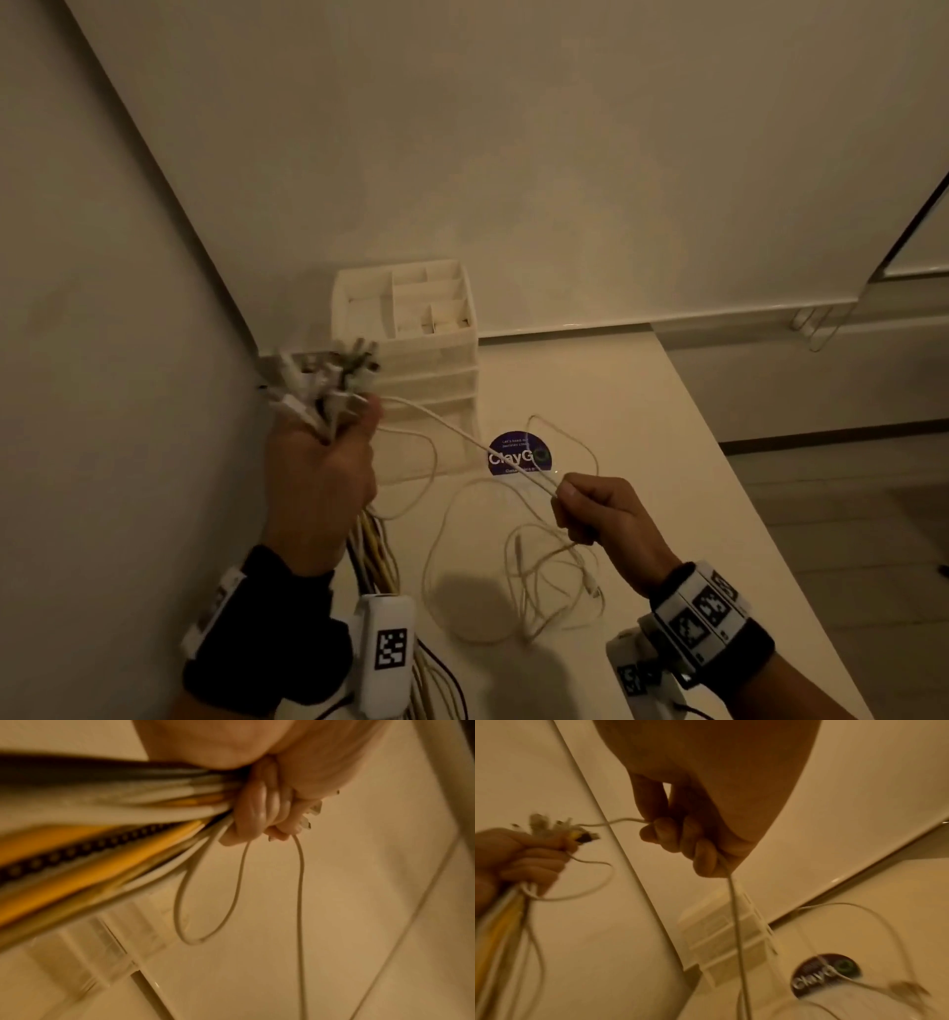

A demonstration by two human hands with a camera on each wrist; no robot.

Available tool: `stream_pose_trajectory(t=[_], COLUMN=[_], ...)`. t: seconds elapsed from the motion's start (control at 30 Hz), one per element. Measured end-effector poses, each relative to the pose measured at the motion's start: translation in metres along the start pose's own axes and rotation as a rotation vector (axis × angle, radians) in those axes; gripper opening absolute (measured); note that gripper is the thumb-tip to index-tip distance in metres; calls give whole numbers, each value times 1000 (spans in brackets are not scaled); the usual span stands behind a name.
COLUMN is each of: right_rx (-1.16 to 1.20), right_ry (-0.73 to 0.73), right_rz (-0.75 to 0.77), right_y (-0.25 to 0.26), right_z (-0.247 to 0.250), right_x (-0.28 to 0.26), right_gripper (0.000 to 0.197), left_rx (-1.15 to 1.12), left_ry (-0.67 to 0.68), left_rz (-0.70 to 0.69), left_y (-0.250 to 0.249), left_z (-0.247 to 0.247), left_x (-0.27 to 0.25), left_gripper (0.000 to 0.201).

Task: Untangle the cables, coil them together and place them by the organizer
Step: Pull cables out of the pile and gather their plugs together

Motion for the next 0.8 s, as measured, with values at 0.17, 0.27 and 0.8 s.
stream_pose_trajectory(t=[0.17,0.27,0.8], right_rx=[-51,-90,-171], right_ry=[-46,-91,162], right_rz=[-26,-21,131], right_y=[-25,-20,93], right_z=[9,9,-38], right_x=[3,11,18], right_gripper=[28,30,30], left_rx=[88,96,585], left_ry=[-106,-193,310], left_rz=[8,4,-342], left_y=[8,9,-27], left_z=[29,32,-86], left_x=[-5,-14,-23], left_gripper=[43,38,55])
Point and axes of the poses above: each hand's wrist, its own x-axis towards the middle knuckle, its own z-axis out of the back of the hand, y = z × x, the point moved 9 cm from there along x, towards the middle knuckle, and after that the axes turned 12 degrees about y, right-handed, at the moved point
